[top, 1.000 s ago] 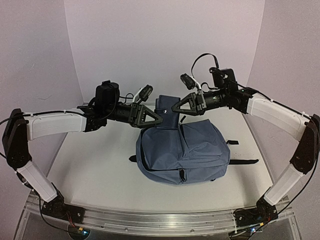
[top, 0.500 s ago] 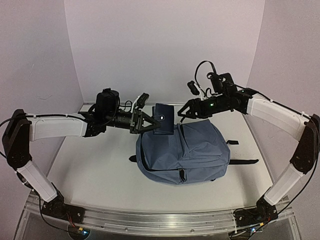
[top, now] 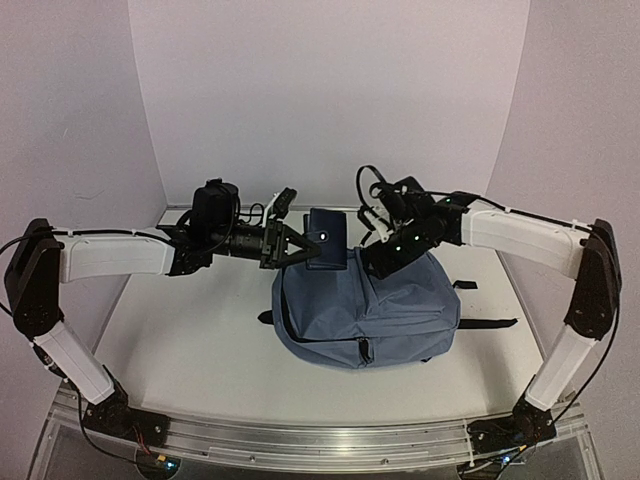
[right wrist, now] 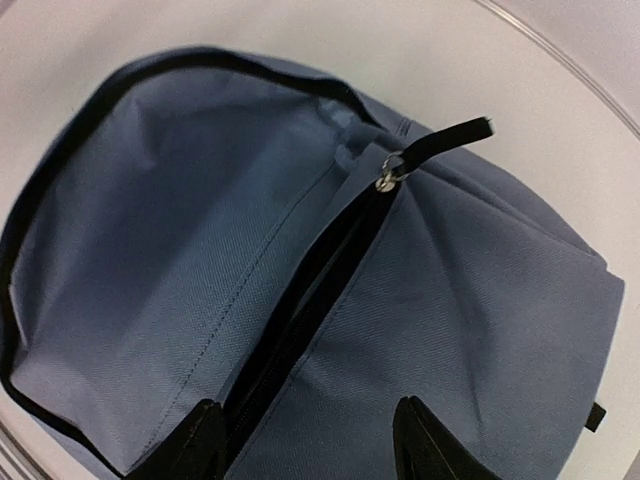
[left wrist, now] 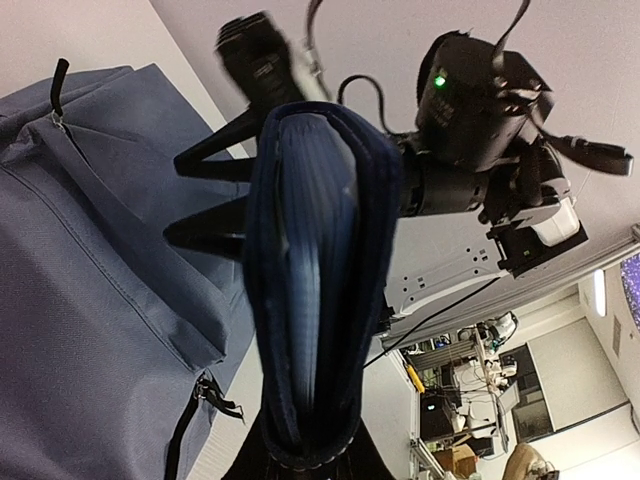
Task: Pack the student bag
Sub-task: Place the stationery in the student bag.
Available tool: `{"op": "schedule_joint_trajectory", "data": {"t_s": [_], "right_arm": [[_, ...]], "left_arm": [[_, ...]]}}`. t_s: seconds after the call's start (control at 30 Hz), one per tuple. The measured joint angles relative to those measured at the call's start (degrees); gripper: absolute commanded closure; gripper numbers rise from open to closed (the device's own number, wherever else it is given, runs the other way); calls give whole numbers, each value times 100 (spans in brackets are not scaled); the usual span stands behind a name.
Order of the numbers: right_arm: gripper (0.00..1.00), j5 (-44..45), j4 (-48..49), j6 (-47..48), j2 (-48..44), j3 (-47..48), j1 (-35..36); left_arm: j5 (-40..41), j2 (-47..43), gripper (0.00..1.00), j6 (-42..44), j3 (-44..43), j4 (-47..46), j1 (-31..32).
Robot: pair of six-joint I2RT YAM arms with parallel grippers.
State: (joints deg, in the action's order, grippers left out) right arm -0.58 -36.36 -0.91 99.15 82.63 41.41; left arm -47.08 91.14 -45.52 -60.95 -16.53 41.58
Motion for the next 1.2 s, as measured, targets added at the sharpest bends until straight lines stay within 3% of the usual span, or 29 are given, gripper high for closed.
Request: {"op": "schedule_joint_trajectory", "data": {"t_s": [0.17, 0.27, 0.5, 0.57, 0.9, 1.2], "right_arm": [[35, 277, -171, 78, 416, 43, 100], [41, 317, -250, 26, 546, 102, 133], [91, 312, -285, -7, 619, 146, 223], [99, 364, -307, 82, 612, 133, 262], [100, 468, -547, 363, -237, 48, 155], [100, -192, -724, 405, -575, 50, -213]], "left_arm": [[105, -51, 100, 2, 135, 5, 0], [160, -76, 100, 3, 190, 18, 0], [224, -99, 100, 7, 219, 64, -28], [229, -99, 100, 7, 219, 99, -49], [134, 288, 100, -52, 207, 94, -107], [-119, 883, 100, -262, -90, -1, -64]]}}
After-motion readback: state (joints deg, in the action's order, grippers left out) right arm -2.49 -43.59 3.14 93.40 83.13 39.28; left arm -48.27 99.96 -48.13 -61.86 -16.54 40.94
